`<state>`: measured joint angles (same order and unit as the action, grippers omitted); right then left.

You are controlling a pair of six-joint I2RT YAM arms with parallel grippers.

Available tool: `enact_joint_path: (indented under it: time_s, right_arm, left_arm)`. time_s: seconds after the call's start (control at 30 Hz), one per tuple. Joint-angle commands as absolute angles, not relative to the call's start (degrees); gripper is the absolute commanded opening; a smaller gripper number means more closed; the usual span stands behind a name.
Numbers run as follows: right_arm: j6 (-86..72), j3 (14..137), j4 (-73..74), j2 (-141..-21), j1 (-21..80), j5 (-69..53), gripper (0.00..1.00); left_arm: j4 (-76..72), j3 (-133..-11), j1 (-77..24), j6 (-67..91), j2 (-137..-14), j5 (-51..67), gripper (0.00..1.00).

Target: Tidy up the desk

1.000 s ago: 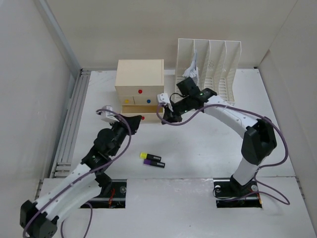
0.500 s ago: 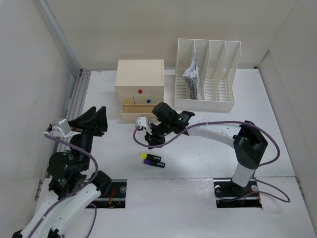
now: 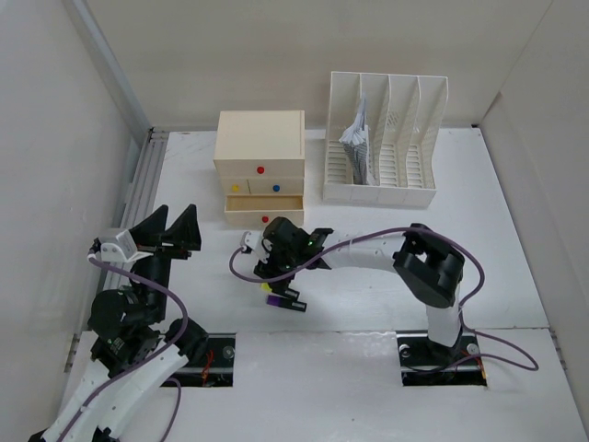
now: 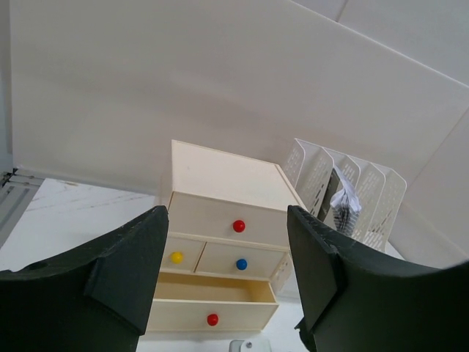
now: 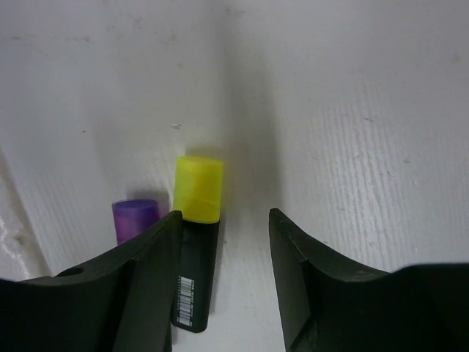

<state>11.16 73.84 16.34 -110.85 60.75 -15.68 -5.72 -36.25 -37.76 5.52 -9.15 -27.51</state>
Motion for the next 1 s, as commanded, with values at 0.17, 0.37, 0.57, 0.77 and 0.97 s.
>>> enact_joint_path:
  time_s: [0.17,0.37,0.57,0.77,0.97]
  right_arm:
    - [7.7,74.1,11.9,-110.5,61.0,-10.6,0.57]
    - [7.2,74.1,12.5,-110.5,61.5,-11.2,0.6]
    - [7.2,73.0,12.5,-109.4,63.8,-11.1,0.63]
    - [6.7,71.8,12.5,-108.9,64.9,-8.5,0.64]
    - [4.1,71.2,12.0,-111.4,65.4,-2.2,0.58]
  left_arm:
    - [-7.6,-36.5,-37.6,4.2,-7.9,-27.7,0.63]
    - [-7.6,-36.5,-37.6,4.2,-7.9,-27.7,0.63]
    - [-7.6,-36.5,-37.6,4.2,-7.9,-28.2,0.63]
    - [-7.6,-36.5,-37.6,4.2,-7.9,-28.7,0.63]
    - [-7.6,-35.9,-37.6,4.2,-7.4,-28.7,0.63]
